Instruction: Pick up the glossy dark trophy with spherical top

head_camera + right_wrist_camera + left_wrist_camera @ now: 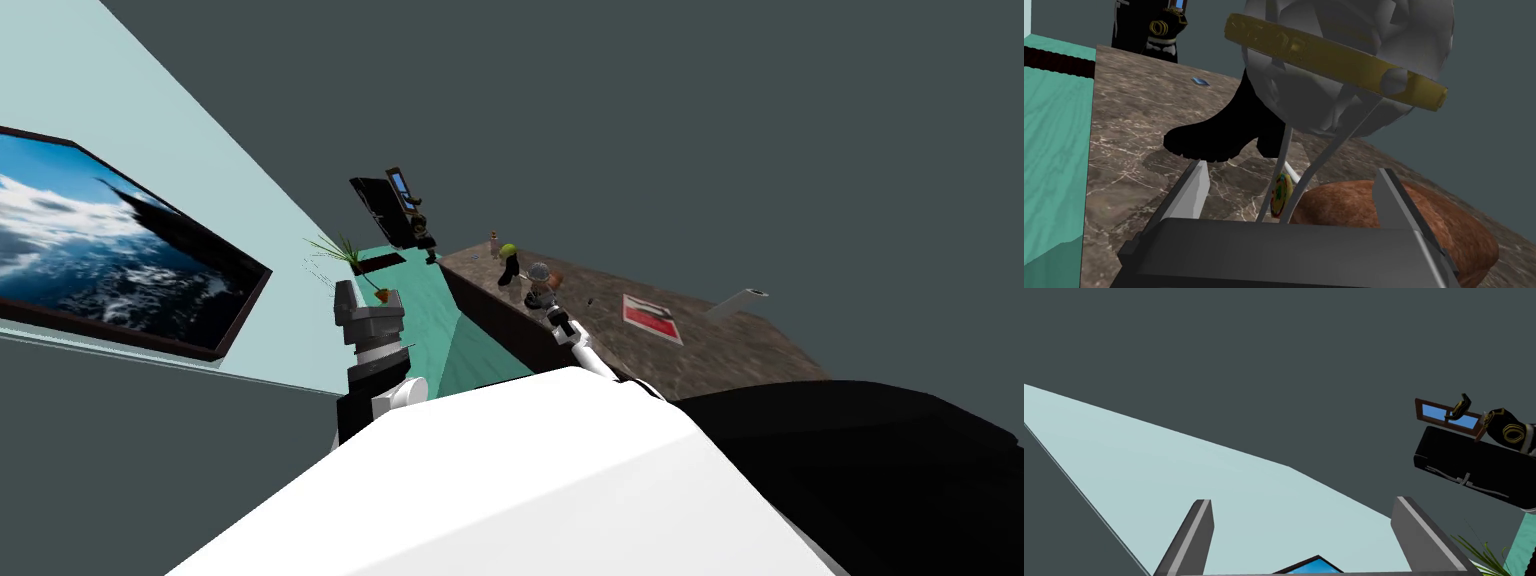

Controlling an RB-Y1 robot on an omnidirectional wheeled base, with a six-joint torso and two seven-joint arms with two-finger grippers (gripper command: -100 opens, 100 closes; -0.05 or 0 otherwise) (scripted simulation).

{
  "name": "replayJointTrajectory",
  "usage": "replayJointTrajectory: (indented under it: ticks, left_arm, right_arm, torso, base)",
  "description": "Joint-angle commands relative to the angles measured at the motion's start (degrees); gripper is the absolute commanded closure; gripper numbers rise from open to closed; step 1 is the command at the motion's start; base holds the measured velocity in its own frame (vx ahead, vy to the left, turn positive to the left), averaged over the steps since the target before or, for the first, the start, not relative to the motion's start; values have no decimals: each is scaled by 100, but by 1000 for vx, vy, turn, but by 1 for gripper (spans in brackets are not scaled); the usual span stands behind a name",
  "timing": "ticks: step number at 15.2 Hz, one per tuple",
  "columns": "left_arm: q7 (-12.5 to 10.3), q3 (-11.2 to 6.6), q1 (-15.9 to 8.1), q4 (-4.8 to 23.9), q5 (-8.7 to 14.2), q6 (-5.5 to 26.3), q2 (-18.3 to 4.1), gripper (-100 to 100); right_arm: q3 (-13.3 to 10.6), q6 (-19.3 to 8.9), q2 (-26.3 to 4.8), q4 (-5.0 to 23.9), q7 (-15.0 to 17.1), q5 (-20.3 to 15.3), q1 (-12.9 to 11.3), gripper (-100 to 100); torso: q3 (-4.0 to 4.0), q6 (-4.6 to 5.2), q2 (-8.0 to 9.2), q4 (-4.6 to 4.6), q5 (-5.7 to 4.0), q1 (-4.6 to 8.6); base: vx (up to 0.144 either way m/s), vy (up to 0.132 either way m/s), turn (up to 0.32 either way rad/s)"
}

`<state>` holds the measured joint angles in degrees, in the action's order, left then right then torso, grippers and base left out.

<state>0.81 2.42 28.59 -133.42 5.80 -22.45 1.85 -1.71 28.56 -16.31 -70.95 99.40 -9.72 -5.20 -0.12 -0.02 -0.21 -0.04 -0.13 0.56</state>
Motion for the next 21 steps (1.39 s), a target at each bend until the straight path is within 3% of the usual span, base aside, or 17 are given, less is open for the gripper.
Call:
replayJointTrajectory:
  ticks: [1,2,4,9,16,17,19,21]
  left_arm:
    - [0,0,0,0,0,0,0,0]
    - [0,0,0,0,0,0,0,0]
    - [0,0,0,0,0,0,0,0]
    - [0,0,1,0,0,0,0,0]
    - [0,0,0,0,0,0,0,0]
    - [0,-1,1,0,0,0,0,0]
    - [0,0,0,0,0,0,0,0]
    - [0,-1,1,0,0,0,-1,0]
  right_arm:
    - [-4,44,-18,140,249,3,-99,-100]
    - [-12,86,-42,307,394,9,-230,-100]
    - [-12,86,-42,307,506,9,-230,-100]
    - [-33,202,-98,729,1126,38,-570,-100]
    - [-58,329,-141,1100,1731,83,-890,-100]
    - [-56,290,-142,1024,1629,76,-834,-100]
    - [-17,282,2,1118,1299,459,-962,-100]
    - [-17,282,2,1118,1086,503,-962,-100]
  torso:
    - [0,0,0,0,0,0]
    - [1,1,1,0,0,0]
    - [2,2,2,1,-3,14]
    - [-1,3,-2,0,-2,7]
    - [-1,2,-2,0,-2,8]
    - [-2,3,-5,-1,-2,9]
    - [-7,-1,-13,-2,-1,2]
    - [-10,5,-18,-4,-3,13]
  base:
    - [-61,-97,231]
    - [-67,-124,278]
    - [-51,-119,138]
    - [-59,-97,186]
    - [-62,-95,177]
    - [-31,-64,53]
    - [-34,-114,264]
    - [-22,-94,59]
